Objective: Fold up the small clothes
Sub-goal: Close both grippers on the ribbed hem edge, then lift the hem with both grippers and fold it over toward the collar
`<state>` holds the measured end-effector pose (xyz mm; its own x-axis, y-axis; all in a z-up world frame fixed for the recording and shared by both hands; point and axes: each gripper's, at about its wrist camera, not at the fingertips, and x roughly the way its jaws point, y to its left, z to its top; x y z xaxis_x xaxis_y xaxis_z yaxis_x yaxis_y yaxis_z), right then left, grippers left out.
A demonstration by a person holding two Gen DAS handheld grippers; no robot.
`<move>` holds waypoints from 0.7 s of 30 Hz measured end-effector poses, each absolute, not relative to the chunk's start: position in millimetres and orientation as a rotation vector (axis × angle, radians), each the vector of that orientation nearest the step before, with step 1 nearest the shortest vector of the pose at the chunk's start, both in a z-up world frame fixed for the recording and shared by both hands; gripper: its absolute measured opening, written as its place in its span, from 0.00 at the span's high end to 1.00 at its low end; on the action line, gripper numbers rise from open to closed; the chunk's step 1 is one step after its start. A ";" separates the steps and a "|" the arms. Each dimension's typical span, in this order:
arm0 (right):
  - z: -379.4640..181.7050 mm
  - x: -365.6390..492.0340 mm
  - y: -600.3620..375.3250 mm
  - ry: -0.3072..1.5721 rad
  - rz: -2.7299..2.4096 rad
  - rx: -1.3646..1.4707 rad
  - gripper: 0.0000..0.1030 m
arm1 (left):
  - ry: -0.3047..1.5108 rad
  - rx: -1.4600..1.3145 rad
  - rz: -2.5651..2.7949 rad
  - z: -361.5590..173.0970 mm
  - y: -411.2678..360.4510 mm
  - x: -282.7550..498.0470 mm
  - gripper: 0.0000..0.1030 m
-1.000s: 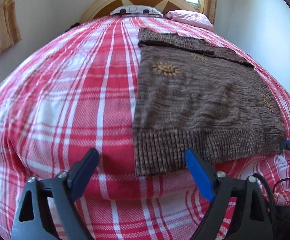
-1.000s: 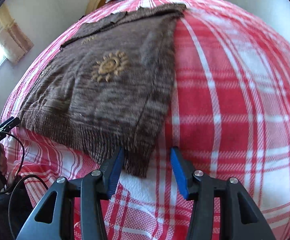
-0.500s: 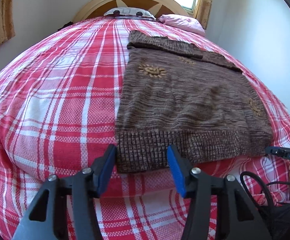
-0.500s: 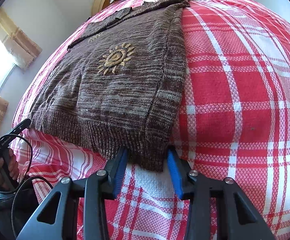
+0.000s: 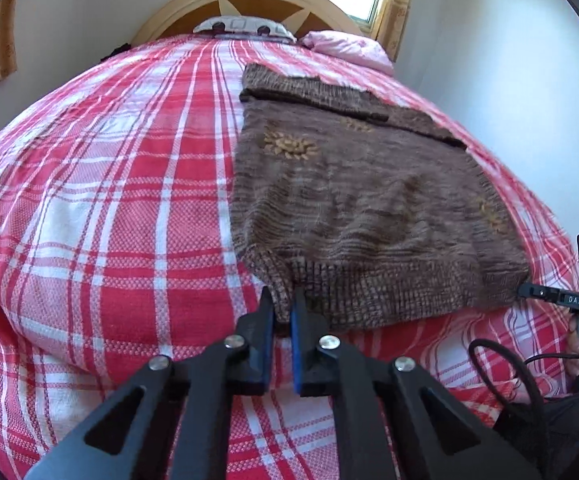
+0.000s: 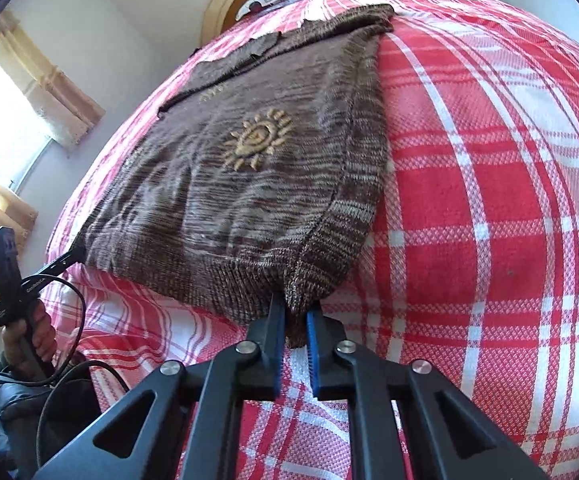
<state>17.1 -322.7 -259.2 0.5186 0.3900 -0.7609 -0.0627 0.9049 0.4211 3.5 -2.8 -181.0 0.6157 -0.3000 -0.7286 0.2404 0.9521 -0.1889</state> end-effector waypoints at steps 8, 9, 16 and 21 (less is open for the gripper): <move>-214.3 3.8 -344.6 0.816 0.352 0.471 0.93 | 0.761 -0.215 -0.372 -149.1 13.7 1.5 0.93; -207.4 2.4 -347.0 0.791 0.363 0.485 0.93 | 0.760 -0.225 -0.378 -146.9 13.7 2.8 0.93; -178.7 -2.1 -346.7 0.701 0.454 0.540 0.93 | 0.696 -0.276 -0.441 -117.0 6.6 12.1 0.93; -162.6 -0.5 -348.8 0.662 0.470 0.561 0.93 | 0.626 -0.328 -0.474 -92.3 5.5 24.3 0.93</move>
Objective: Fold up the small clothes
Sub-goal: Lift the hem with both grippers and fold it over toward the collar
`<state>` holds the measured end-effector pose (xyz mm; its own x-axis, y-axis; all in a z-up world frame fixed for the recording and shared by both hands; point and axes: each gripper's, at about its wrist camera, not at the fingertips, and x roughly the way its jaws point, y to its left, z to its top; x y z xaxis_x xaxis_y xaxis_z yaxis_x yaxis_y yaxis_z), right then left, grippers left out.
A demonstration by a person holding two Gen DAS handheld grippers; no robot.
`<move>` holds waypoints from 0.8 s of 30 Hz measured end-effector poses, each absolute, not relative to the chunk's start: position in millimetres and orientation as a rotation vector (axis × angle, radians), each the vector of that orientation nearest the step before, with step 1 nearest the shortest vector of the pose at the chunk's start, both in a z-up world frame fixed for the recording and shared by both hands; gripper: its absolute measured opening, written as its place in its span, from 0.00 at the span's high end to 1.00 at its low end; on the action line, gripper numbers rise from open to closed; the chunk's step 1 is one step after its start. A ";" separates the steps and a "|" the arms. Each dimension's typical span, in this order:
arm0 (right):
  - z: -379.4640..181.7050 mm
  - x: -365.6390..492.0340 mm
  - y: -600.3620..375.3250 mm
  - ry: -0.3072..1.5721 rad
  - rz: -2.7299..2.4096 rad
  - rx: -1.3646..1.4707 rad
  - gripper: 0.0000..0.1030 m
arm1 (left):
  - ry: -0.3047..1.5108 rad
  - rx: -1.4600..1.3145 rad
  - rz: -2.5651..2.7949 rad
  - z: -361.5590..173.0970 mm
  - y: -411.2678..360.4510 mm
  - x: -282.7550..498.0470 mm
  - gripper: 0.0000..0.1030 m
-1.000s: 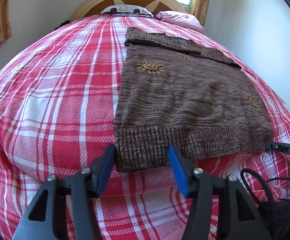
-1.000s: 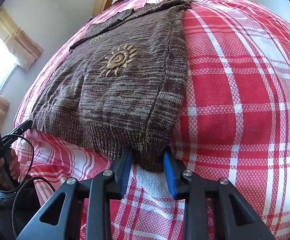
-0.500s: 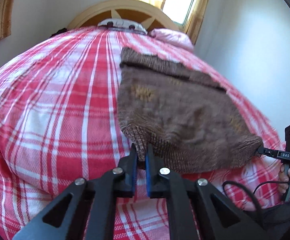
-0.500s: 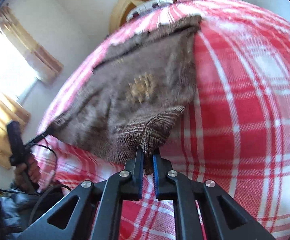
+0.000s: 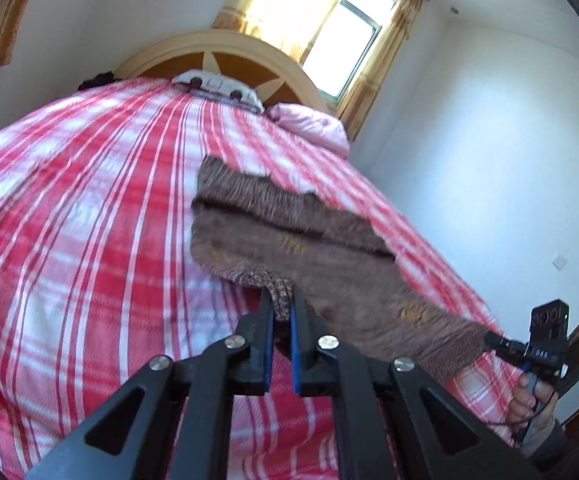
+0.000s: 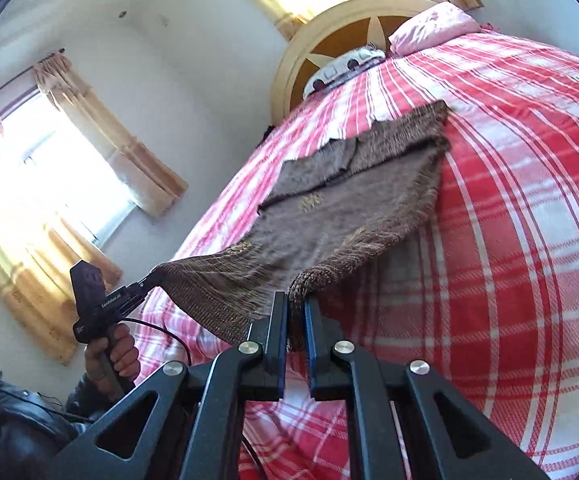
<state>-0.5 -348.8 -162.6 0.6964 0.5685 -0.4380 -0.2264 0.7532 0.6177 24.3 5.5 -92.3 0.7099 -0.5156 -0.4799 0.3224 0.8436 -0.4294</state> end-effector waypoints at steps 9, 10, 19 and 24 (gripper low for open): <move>-148.3 43.4 -376.6 0.623 0.404 0.627 0.93 | 0.576 -0.389 -0.468 -80.8 7.6 77.9 0.93; -146.5 49.6 -378.7 0.619 0.403 0.631 0.93 | 0.573 -0.394 -0.468 -80.5 7.6 83.1 0.93; -124.3 126.2 -398.6 0.577 0.368 0.634 0.93 | 0.572 -0.419 -0.441 -71.1 -5.6 163.2 0.94; -117.5 165.5 -411.5 0.564 0.344 0.640 0.93 | 0.555 -0.383 -0.440 -62.1 -20.3 195.6 0.94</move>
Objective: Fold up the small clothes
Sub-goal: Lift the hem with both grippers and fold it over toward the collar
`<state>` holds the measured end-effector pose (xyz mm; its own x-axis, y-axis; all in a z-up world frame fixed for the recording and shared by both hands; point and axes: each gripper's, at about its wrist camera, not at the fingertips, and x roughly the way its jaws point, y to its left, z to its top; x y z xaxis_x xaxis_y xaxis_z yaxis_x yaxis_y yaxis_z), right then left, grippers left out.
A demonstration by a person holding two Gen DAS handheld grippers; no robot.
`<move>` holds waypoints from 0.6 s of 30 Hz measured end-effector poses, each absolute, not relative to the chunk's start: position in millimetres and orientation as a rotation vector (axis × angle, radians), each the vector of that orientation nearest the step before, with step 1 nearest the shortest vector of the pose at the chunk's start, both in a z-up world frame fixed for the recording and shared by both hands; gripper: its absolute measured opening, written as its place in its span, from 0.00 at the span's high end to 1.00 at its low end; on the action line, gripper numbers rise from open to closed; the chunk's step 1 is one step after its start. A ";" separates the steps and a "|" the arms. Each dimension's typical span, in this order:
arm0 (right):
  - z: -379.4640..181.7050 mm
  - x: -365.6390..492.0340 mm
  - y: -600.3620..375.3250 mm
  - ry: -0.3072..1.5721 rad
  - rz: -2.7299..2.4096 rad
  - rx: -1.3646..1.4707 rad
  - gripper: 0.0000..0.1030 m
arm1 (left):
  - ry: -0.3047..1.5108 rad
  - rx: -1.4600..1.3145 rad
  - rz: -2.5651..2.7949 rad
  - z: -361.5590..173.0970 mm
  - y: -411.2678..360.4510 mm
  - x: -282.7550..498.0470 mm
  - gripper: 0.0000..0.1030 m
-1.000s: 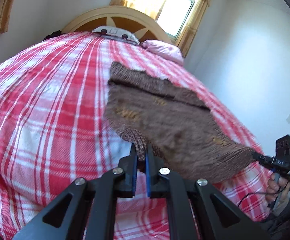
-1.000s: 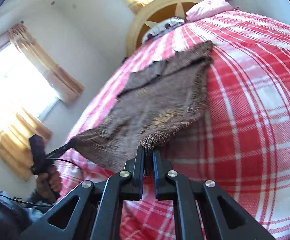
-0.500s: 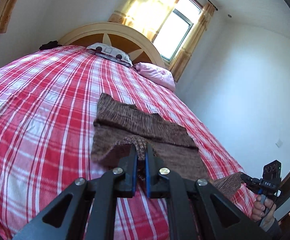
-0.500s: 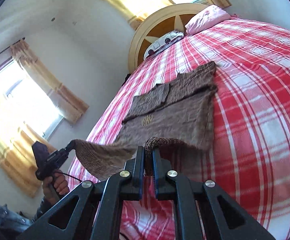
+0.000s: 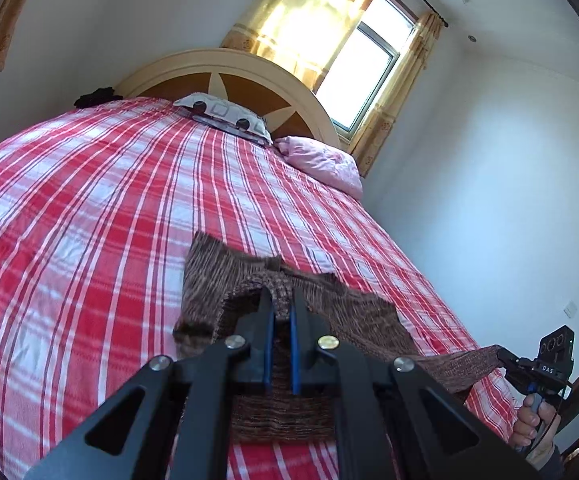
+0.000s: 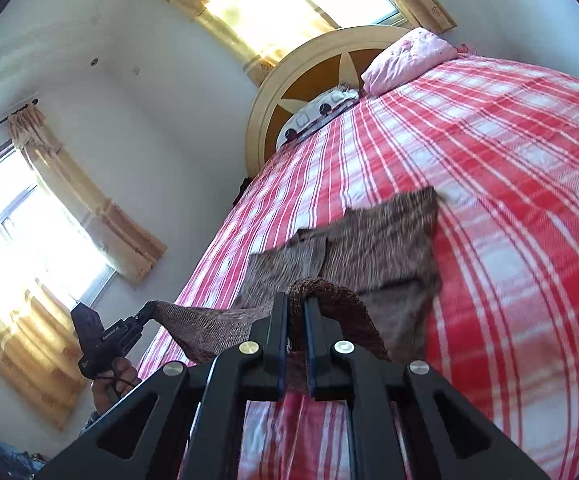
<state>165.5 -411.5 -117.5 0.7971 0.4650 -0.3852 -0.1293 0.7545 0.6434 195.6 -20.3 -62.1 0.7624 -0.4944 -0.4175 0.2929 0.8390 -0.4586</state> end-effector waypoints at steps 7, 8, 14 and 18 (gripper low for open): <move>-125.8 217.2 -430.0 0.586 0.290 0.658 0.93 | 0.579 -0.349 -0.414 -66.0 -41.7 248.6 0.94; -127.6 225.5 -432.2 0.591 0.285 0.662 0.93 | 0.590 -0.348 -0.407 -69.7 -44.2 257.4 0.94; -138.8 273.5 -440.3 0.621 0.258 0.665 0.93 | 0.632 -0.346 -0.368 -86.0 -50.8 295.3 0.94; -153.5 308.3 -444.6 0.661 0.242 0.667 0.93 | 0.664 -0.331 -0.339 -98.6 -57.0 321.7 0.94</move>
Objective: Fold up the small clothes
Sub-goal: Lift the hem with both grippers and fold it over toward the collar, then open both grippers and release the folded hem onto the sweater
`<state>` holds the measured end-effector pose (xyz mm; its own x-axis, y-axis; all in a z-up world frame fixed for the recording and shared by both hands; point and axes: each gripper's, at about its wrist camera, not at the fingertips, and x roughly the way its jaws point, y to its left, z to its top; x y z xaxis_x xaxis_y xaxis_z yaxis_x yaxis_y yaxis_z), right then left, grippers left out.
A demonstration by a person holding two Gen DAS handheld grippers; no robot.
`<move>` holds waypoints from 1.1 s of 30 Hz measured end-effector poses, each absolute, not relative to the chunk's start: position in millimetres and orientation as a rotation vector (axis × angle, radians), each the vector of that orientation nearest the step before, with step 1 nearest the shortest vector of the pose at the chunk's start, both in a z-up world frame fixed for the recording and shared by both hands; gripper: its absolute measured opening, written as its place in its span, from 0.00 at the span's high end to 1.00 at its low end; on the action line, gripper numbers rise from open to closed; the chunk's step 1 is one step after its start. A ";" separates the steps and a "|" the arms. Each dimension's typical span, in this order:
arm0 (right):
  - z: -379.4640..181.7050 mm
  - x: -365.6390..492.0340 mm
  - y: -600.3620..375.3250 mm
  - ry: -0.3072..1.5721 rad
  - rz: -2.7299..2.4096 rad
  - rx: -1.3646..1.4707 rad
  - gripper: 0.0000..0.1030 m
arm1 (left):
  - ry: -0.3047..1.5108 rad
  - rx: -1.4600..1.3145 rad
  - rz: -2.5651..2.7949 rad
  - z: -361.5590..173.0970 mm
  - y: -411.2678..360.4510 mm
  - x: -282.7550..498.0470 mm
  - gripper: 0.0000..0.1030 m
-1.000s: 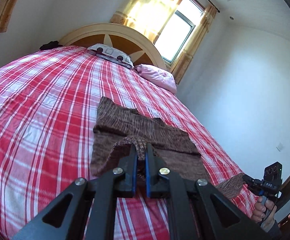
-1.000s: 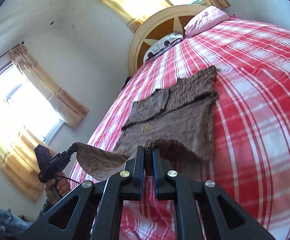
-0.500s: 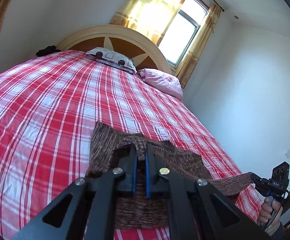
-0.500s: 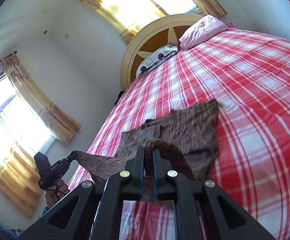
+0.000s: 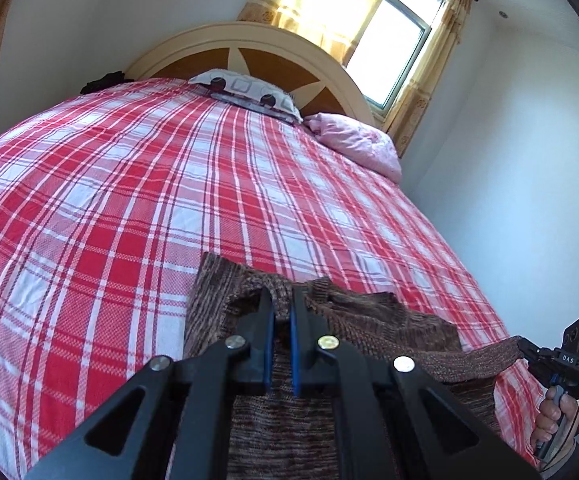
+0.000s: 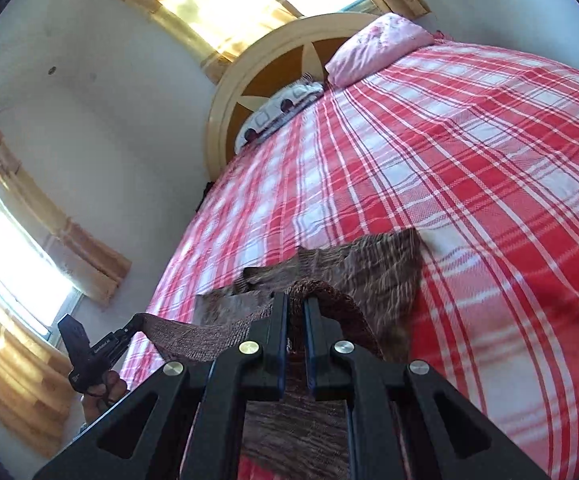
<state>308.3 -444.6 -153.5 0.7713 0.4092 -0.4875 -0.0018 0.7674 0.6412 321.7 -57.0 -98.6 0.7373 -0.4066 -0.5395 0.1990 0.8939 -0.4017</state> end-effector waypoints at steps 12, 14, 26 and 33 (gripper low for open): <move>-210.9 389.9 -468.4 0.802 0.154 0.729 0.93 | 0.753 -0.282 -0.291 -133.6 -77.5 382.1 0.89; -210.0 398.7 -472.1 0.799 0.108 0.709 0.81 | 0.741 -0.271 -0.255 -133.7 -75.6 385.1 0.89; -185.7 358.6 -411.6 0.879 0.338 0.509 0.37 | 0.754 0.048 -0.330 -126.7 -107.8 314.2 0.34; -212.5 400.8 -392.0 1.030 0.340 0.457 0.37 | 0.881 0.199 -0.270 -161.6 -136.7 350.2 0.34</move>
<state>400.8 -392.0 -212.5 0.4771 0.4761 -0.7387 -0.0572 0.8556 0.5145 350.2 -136.7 -161.6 0.6059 -0.1508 -0.7812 0.3135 0.9477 0.0603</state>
